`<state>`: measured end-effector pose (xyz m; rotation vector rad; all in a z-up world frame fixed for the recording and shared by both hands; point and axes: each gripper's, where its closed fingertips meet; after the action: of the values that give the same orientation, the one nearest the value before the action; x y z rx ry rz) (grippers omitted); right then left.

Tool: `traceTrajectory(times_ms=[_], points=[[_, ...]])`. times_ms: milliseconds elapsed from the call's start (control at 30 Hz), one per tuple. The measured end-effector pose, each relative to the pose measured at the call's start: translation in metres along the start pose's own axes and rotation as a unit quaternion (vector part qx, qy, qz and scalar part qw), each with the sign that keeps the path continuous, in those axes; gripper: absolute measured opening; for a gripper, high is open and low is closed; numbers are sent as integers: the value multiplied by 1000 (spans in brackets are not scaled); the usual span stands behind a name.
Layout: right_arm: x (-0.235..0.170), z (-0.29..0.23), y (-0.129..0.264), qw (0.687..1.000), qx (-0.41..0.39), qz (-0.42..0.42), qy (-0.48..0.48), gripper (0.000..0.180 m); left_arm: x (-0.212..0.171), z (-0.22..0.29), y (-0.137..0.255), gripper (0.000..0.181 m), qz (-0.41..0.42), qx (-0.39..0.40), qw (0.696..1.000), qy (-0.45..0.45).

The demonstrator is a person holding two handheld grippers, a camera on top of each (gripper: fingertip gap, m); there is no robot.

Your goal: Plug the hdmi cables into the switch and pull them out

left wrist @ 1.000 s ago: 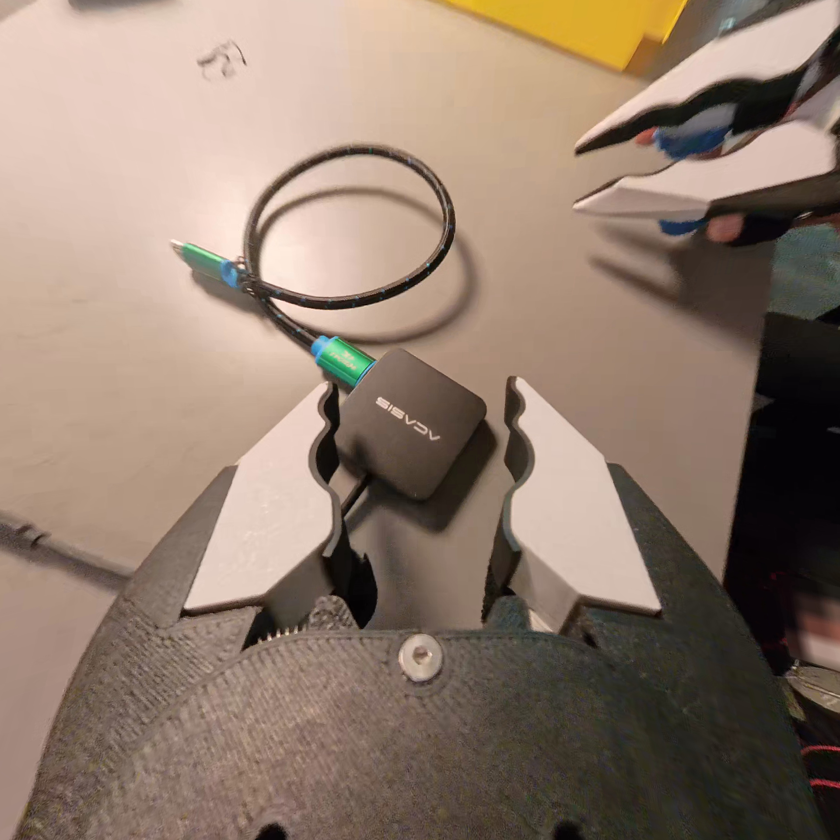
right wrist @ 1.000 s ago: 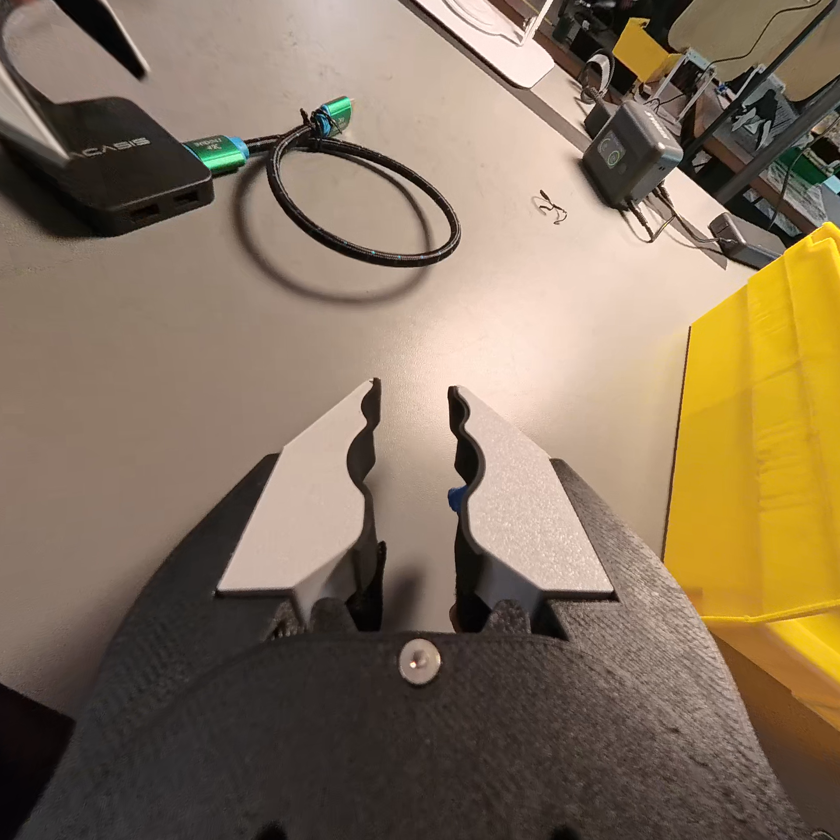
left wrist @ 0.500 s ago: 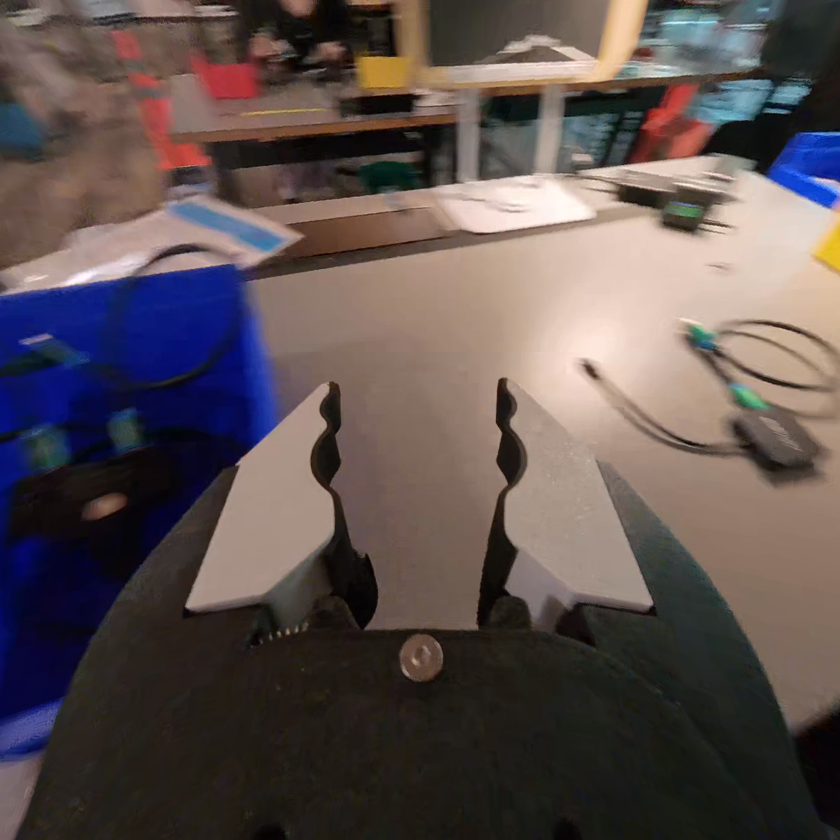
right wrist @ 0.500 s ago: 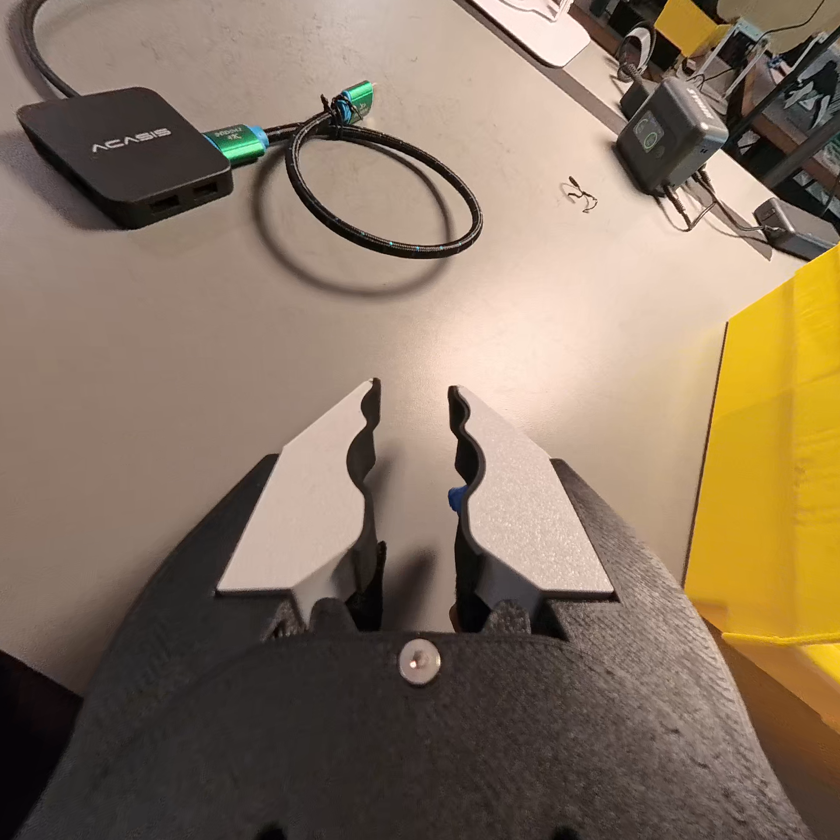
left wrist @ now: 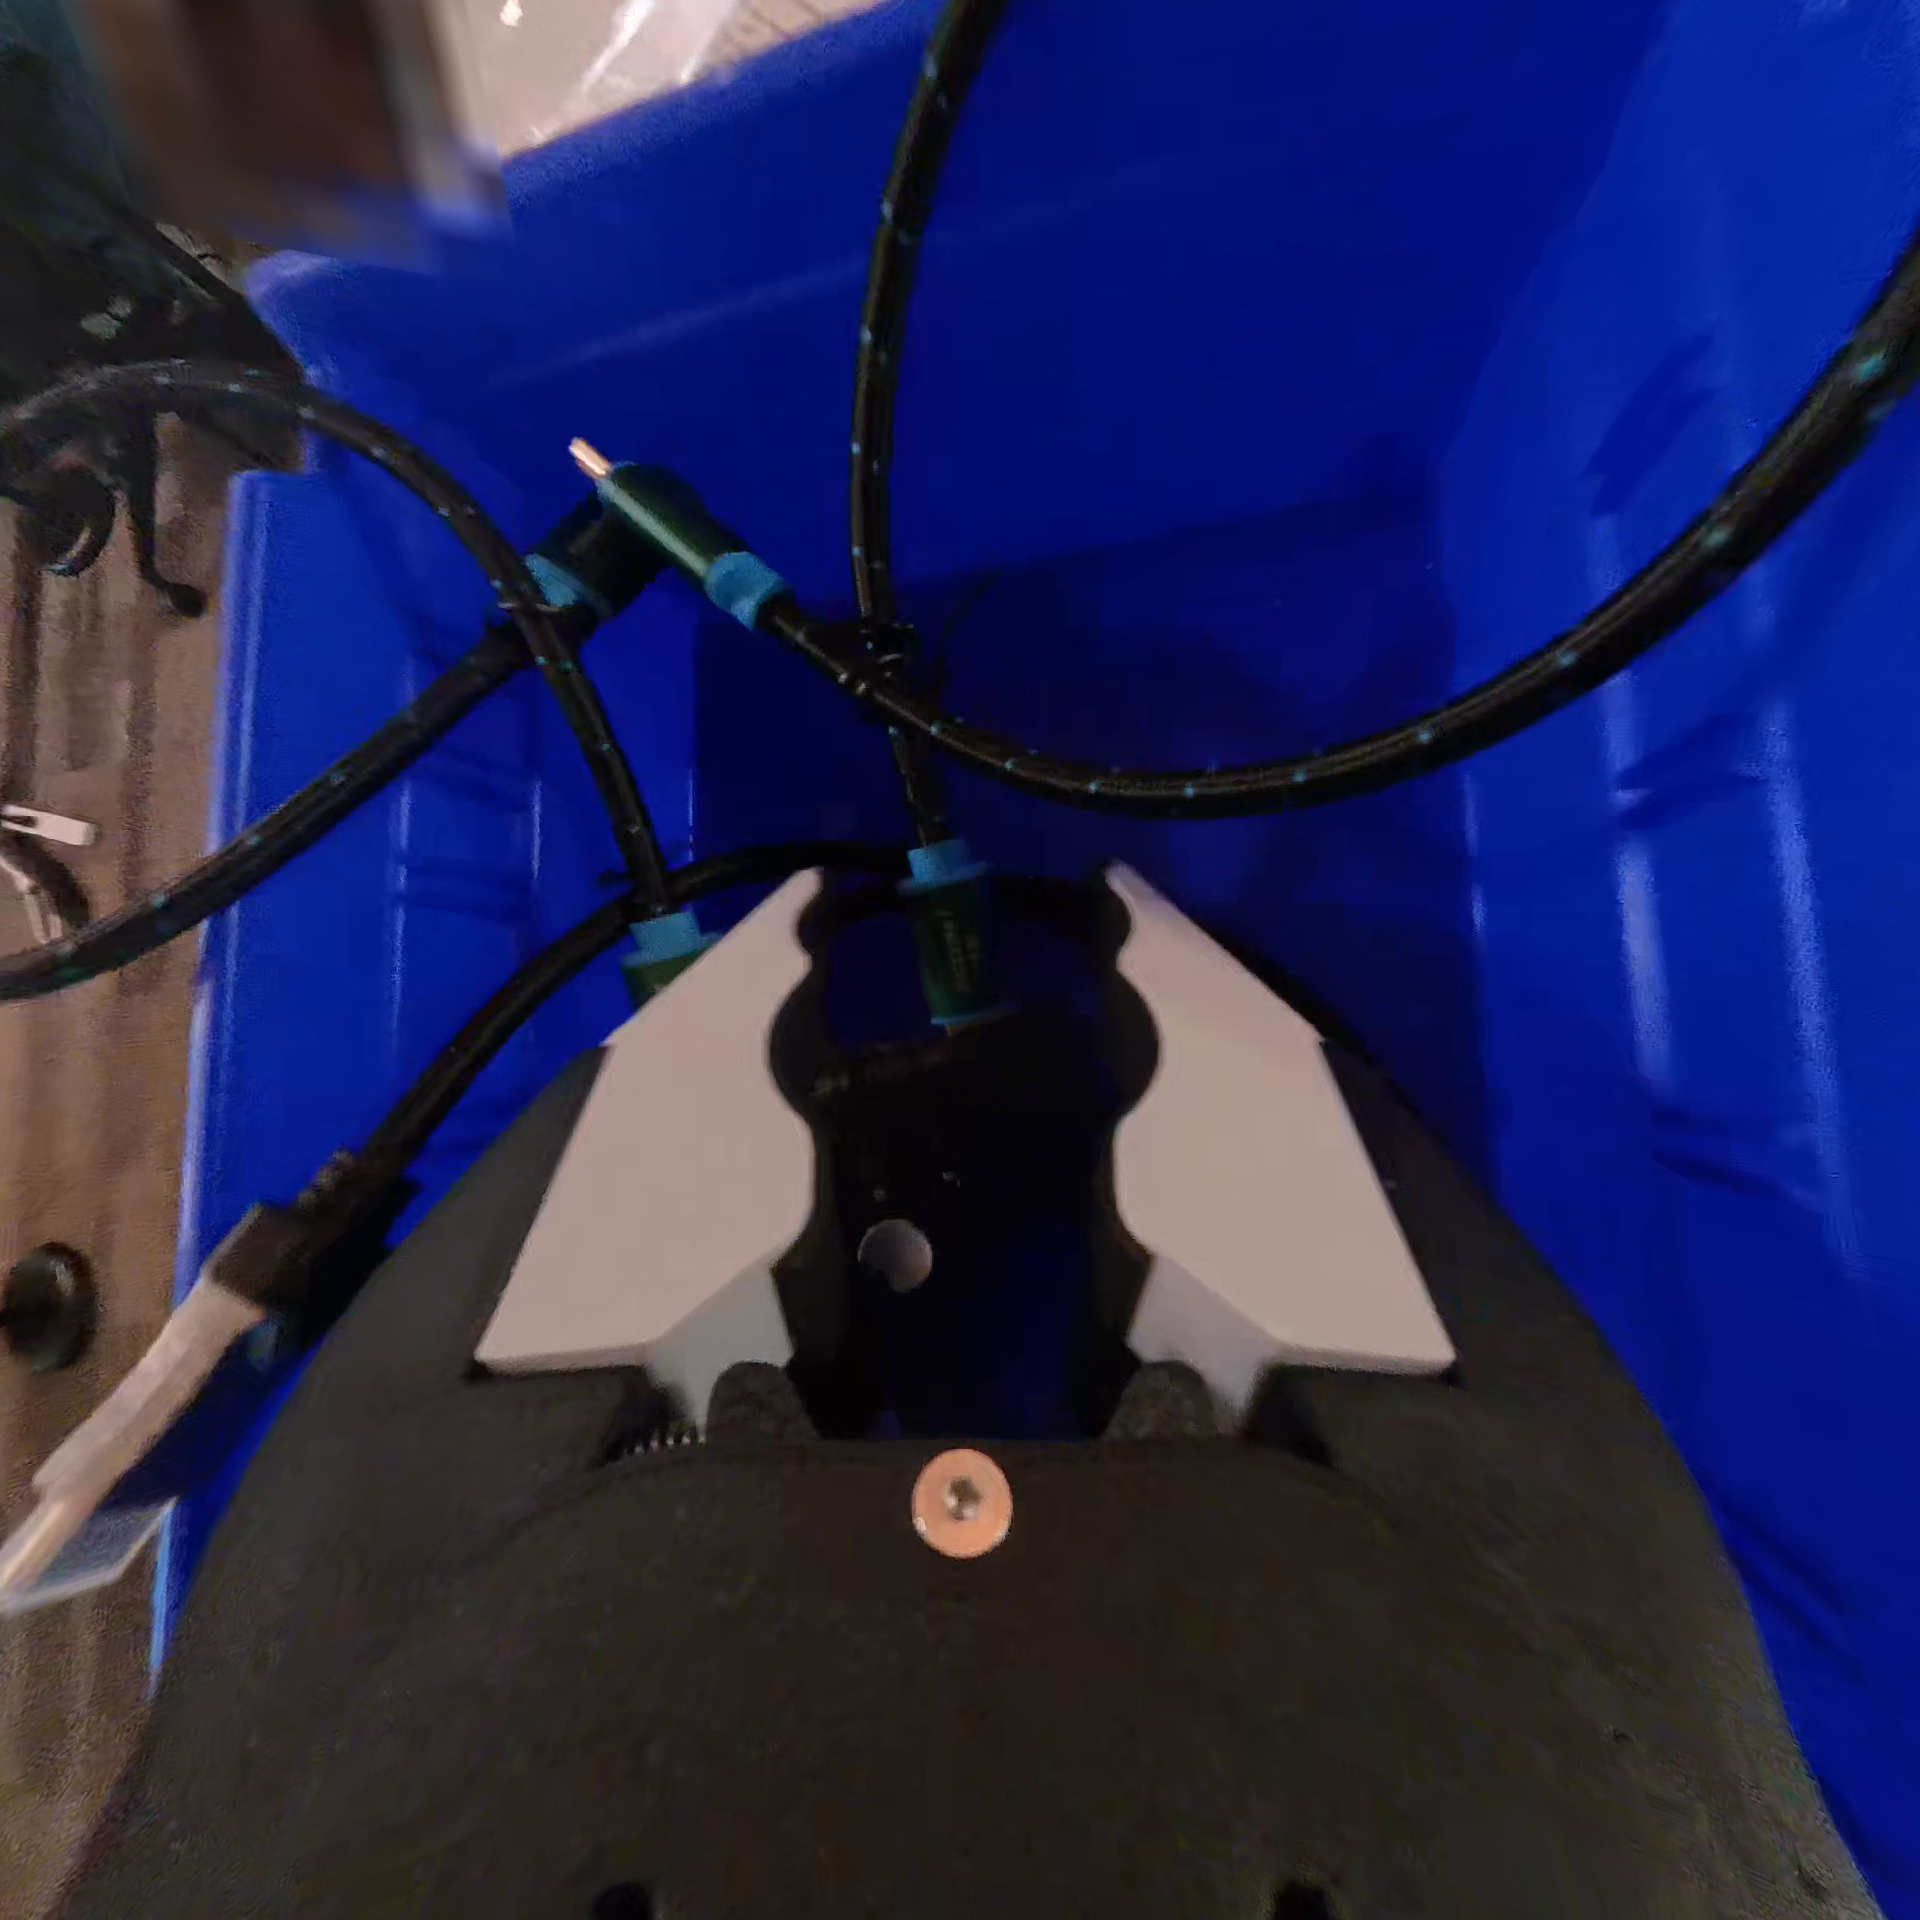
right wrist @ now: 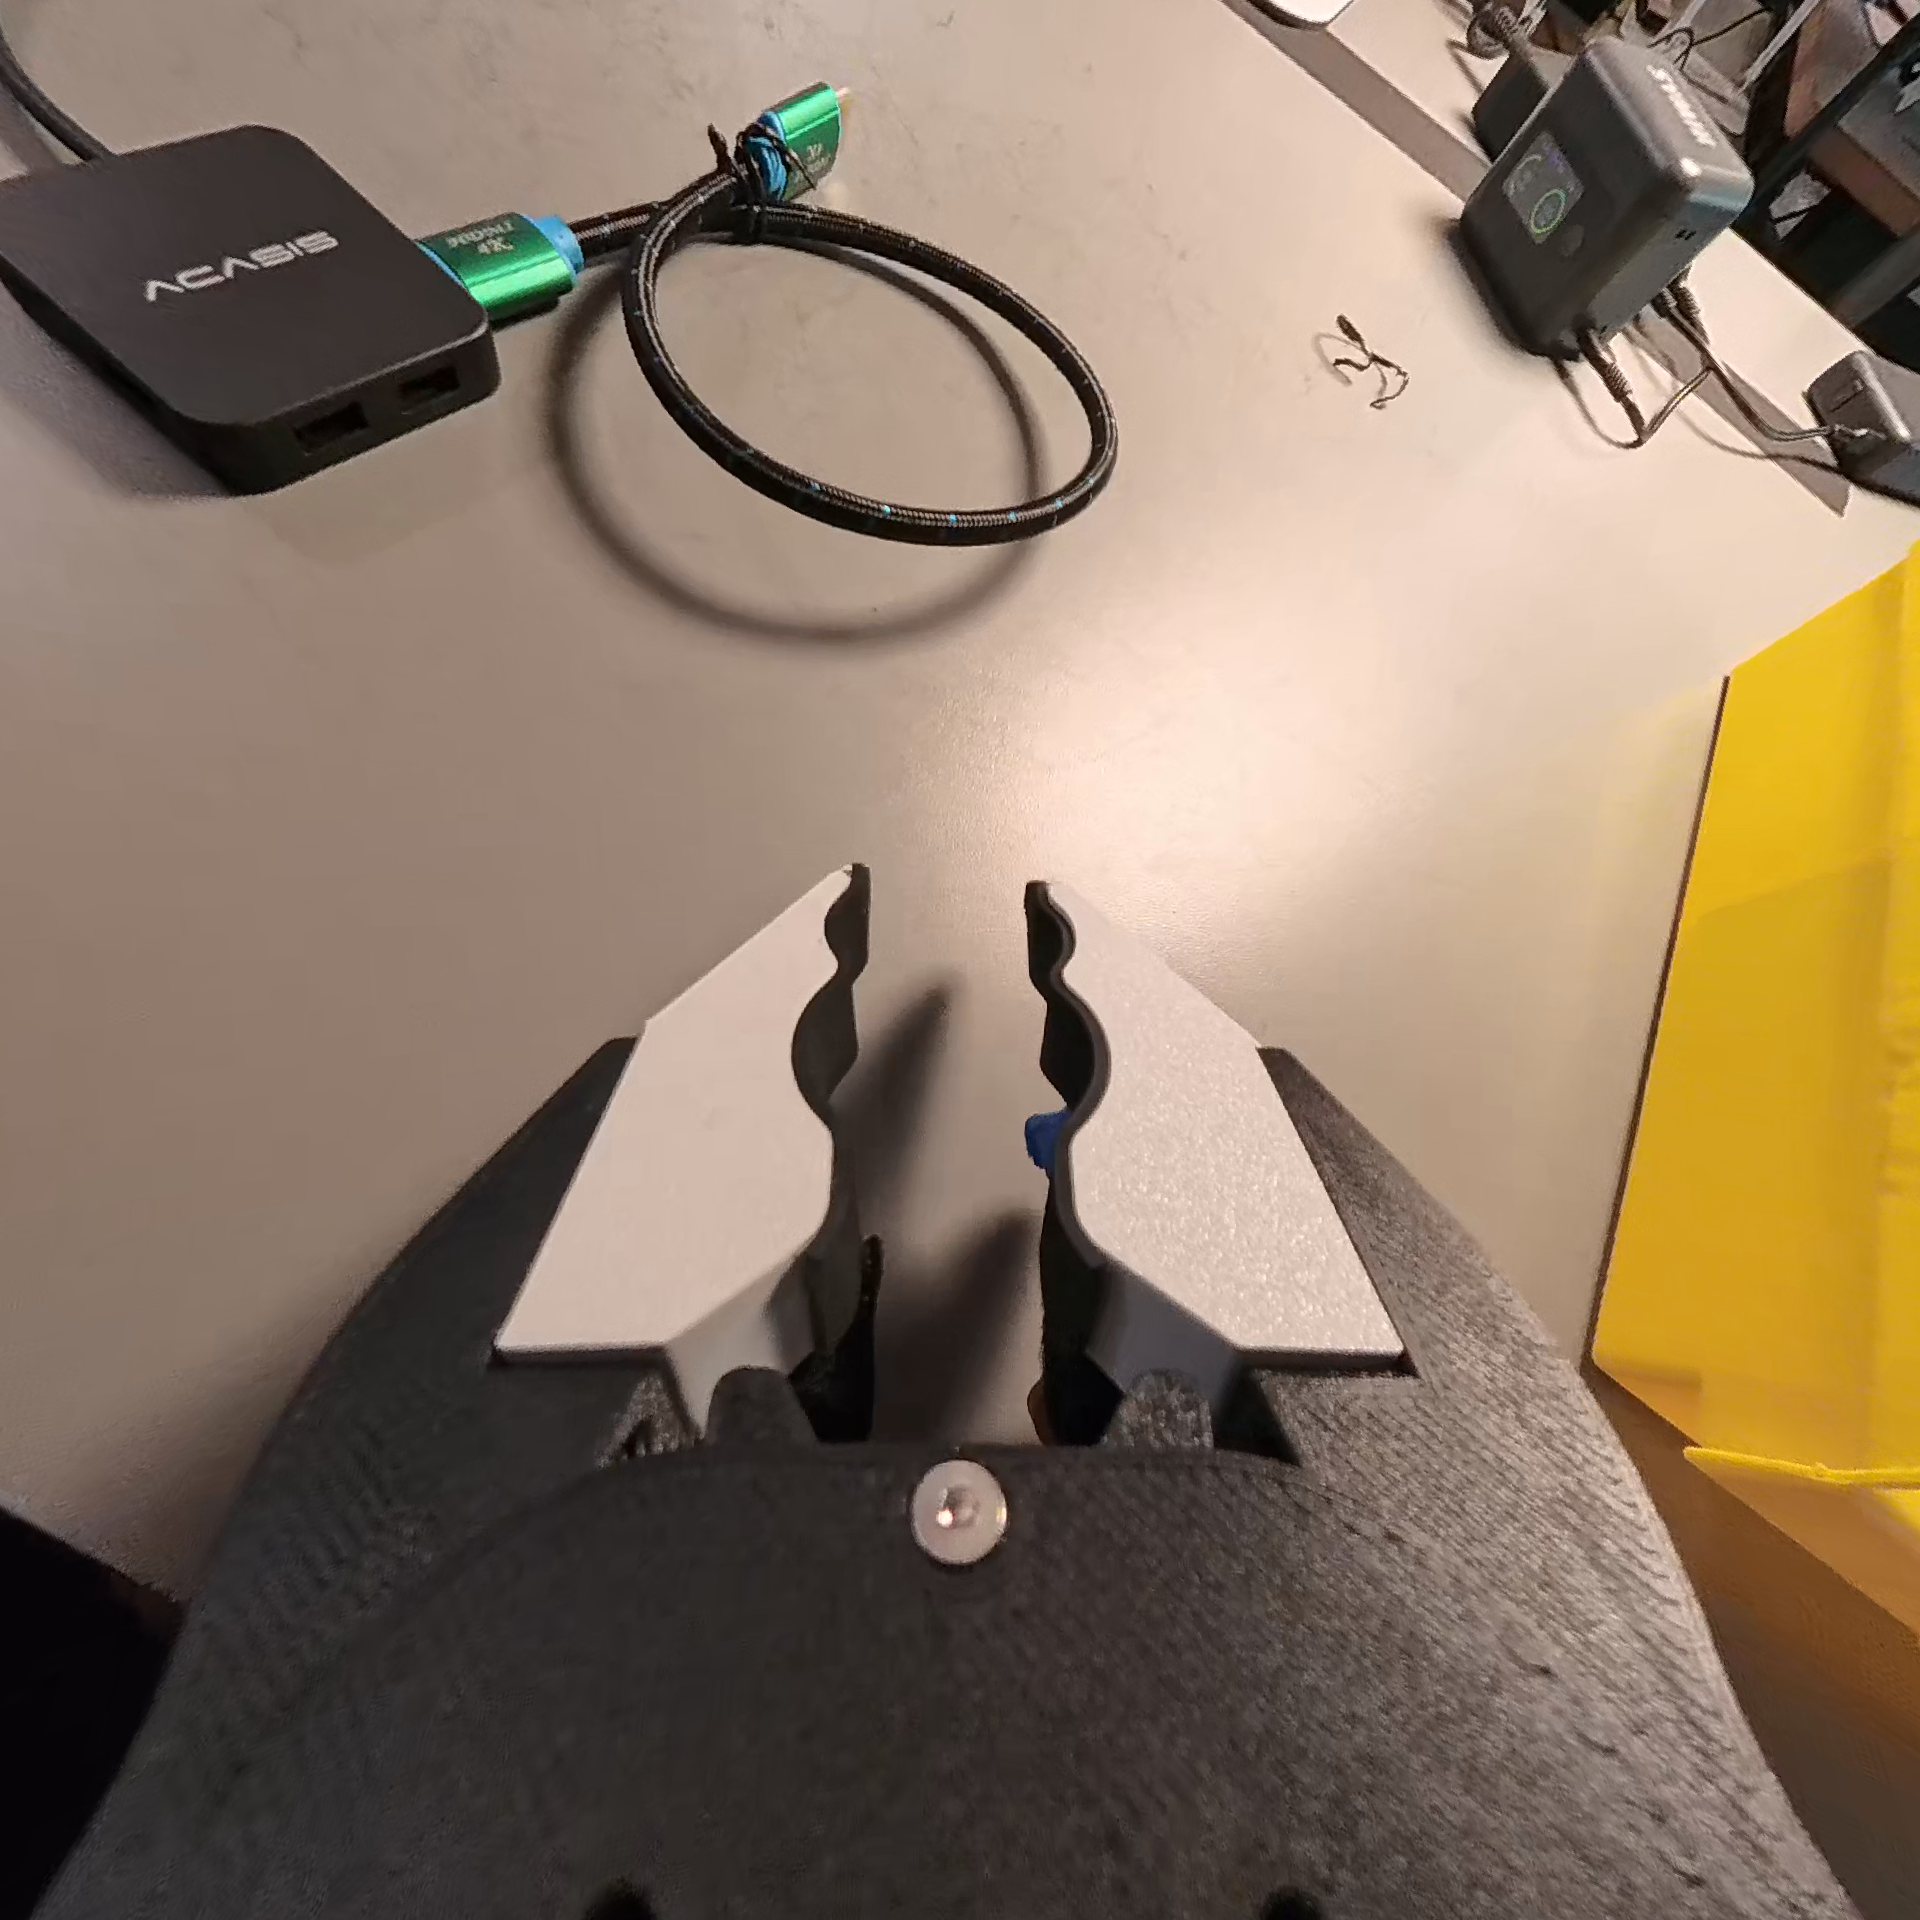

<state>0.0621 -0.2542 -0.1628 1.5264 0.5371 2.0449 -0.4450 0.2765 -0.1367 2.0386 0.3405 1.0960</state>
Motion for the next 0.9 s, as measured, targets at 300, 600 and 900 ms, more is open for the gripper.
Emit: traceTrajectory(times_ms=[300, 600, 900], points=[[0, 0, 0, 1000, 2, 2, -4, 32, 54, -26, 73, 22, 149, 88, 985, -11], [3, -1, 2, 1000, 6, 13, 1, 32, 174, 3, 311, 21, 394, 179, 898, -84], [6, -5, 5, 999, 13, 27, 12, 32, 245, 108, 494, 21, 508, 157, 829, -171]])
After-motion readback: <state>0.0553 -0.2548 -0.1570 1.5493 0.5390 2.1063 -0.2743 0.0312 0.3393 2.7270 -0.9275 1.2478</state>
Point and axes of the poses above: each gripper's, where its closed fingertips meet, y back along the fingers, x out of its top, z = x × y across the jaws, and after that the axes turned 2 degrees about x, right-handed
